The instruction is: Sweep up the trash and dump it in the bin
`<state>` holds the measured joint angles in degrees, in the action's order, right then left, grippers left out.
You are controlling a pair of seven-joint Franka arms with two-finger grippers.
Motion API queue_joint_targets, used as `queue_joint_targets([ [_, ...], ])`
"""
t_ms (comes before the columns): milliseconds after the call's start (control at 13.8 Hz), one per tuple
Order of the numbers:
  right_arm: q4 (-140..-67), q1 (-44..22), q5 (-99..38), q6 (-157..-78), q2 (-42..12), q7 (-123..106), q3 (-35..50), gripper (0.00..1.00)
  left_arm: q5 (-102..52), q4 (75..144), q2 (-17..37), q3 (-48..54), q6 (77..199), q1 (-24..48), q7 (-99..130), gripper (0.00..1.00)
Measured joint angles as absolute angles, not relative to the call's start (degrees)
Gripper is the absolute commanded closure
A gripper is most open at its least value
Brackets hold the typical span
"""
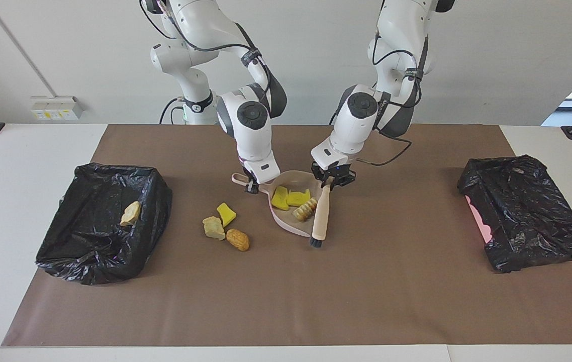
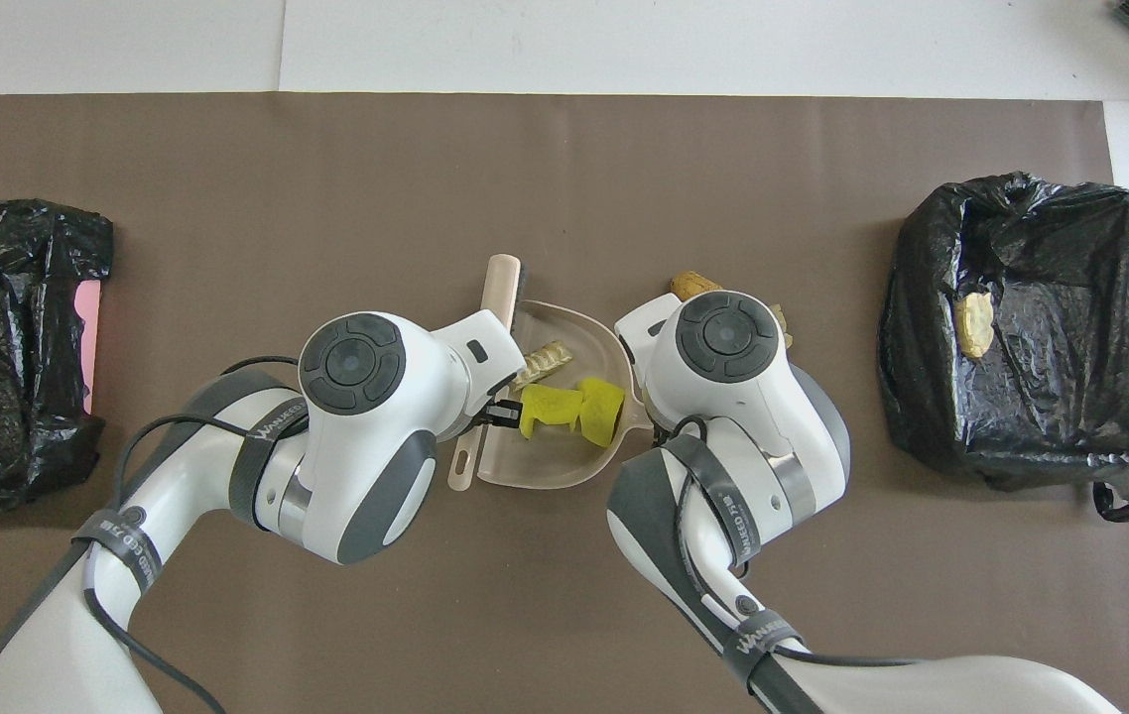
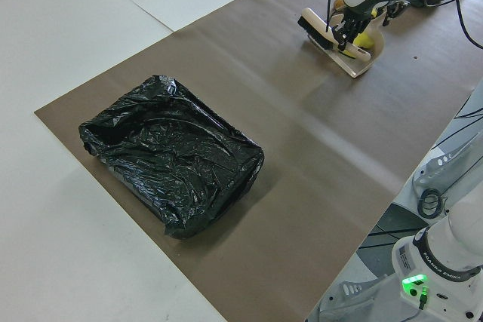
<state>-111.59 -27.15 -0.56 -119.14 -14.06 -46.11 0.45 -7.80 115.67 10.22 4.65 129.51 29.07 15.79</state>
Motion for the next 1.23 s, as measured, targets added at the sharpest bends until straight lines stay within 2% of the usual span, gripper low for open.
queue_joint_targets([
  [870, -111.58, -27.15, -0.56, -119.15, -14.06, -46.11, 0.44, 1.00, -7.82, 115.50, 10.66, 3.16, 126.19, 27.12, 21.18, 1.00],
  [1233, -111.59, -27.15, -0.56, -119.15, -14.06, -46.11, 0.44, 1.00, -7.83, 115.53, 10.36, 4.29, 122.99, 30.95, 22.20, 1.00],
])
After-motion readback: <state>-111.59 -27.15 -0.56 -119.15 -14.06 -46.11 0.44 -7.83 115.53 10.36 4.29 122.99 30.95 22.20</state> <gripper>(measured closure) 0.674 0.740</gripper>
